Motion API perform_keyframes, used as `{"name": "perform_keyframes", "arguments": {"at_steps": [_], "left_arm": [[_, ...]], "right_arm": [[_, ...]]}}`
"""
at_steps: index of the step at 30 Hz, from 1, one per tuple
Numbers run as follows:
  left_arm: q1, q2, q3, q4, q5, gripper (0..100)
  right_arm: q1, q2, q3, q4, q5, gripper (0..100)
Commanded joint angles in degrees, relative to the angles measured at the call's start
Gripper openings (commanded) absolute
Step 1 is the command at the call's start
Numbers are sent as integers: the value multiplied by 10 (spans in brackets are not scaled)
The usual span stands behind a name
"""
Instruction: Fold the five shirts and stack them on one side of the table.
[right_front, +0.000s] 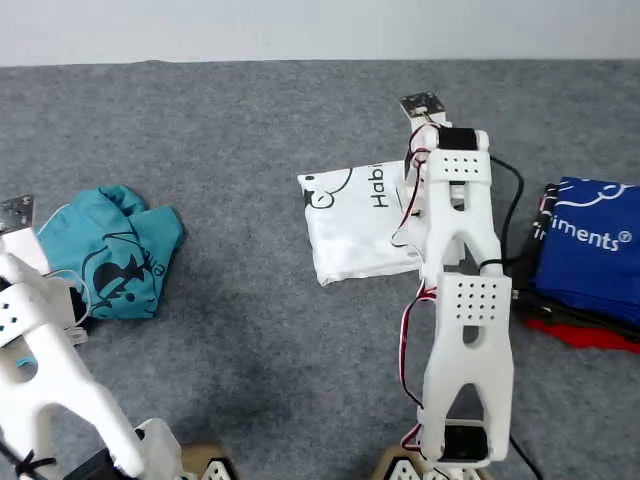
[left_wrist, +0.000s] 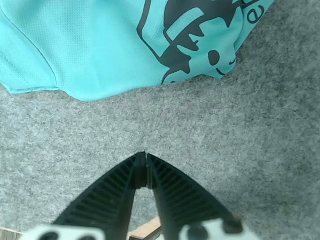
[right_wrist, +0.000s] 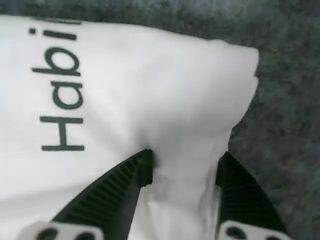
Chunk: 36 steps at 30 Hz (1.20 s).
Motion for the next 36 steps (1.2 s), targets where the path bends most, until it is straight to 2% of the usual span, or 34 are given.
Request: {"name": "perform_keyframes", "arguments": {"at_steps": [1, 6, 10, 18, 21, 27, 36], "left_arm": [[4, -17, -1, -9, -5, 5], [4, -16, -1, -9, -5, 5], [4, -16, -1, -9, -5, 5], [4, -17, -1, -9, -5, 5], [4, -17, -1, -9, -6, 5], [3, -19, -1, -9, -6, 5], [2, -21, -1, -7, -6, 5]], "right_arm": [[0, 1, -46, 51, -4, 188], [-12, 13, -57, 64, -3, 2], [-13, 13, -60, 82, 5, 9], [2, -34, -67, 142, 104, 11], [10, -99, 1, 142, 168, 11], [-6, -283, 223, 140, 251, 11], [-79, -527, 517, 139, 302, 11]]}}
